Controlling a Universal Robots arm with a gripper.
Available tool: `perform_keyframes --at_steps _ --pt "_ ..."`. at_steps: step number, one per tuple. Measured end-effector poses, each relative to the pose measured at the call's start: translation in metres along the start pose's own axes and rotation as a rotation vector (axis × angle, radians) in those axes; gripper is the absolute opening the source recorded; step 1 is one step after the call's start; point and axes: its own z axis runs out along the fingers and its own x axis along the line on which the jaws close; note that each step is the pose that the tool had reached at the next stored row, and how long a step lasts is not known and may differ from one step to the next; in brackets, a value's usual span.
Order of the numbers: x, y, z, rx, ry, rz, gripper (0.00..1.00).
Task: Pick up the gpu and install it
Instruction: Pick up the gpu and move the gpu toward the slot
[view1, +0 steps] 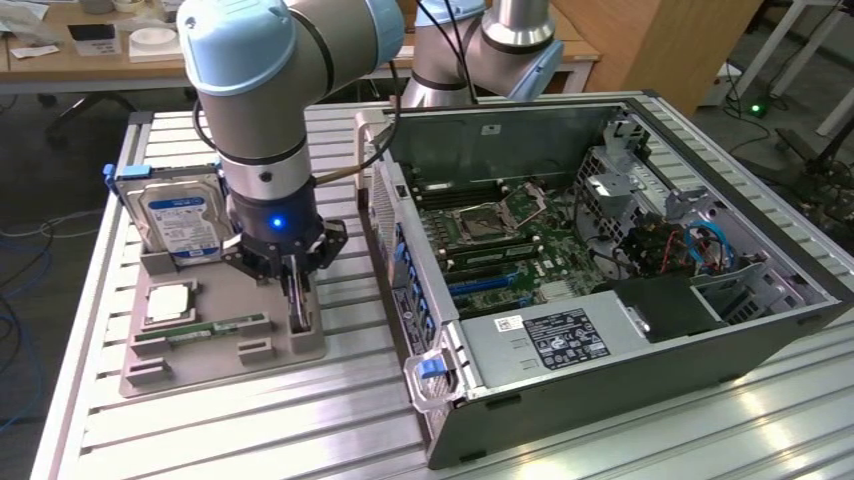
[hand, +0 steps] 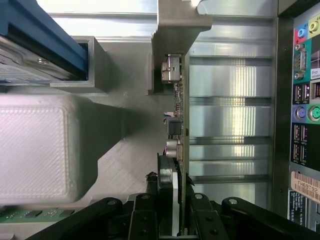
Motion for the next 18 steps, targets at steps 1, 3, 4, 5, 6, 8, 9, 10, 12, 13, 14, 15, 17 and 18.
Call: perform_keyframes --at_steps 1,3,4,5,6,8,9,10,12,13,14,15,17,18 --pt "0.000 -0.0001 -0.0006 -0.0027 0.0002 0.000 0.28" --pt "0.000 0.0000 -0.0017 -0.0080 0.0003 0.000 0.28" --pt "0.000 0.0000 -0.0027 -0.0098 0.0003 0.000 0.28" --pt "0.000 0.0001 -0.0042 -0.0109 0.0002 0.000 0.28" --pt "0.000 0.0001 -0.0055 -0.0113 0.0003 0.000 0.28" --pt "0.000 0.0002 -0.0076 -0.0123 0.0003 0.000 0.28" --pt "0.000 0.0002 -0.0084 -0.0125 0.0004 0.000 0.28" --pt "0.000 0.0002 -0.0092 -0.0126 0.0004 0.000 0.28" --pt "0.000 0.0003 -0.0113 -0.0137 0.0004 0.000 0.28" --pt "-0.001 0.0003 -0.0123 -0.0146 0.0004 0.000 0.28" --pt "-0.001 0.0004 -0.0133 -0.0153 0.0004 0.000 0.28" --pt "-0.001 0.0004 -0.0143 -0.0160 0.0004 0.000 0.28" --pt "-0.001 0.0005 -0.0163 -0.0169 0.0005 0.000 0.28" --pt "-0.001 0.0005 -0.0173 -0.0174 0.0005 0.000 0.28"
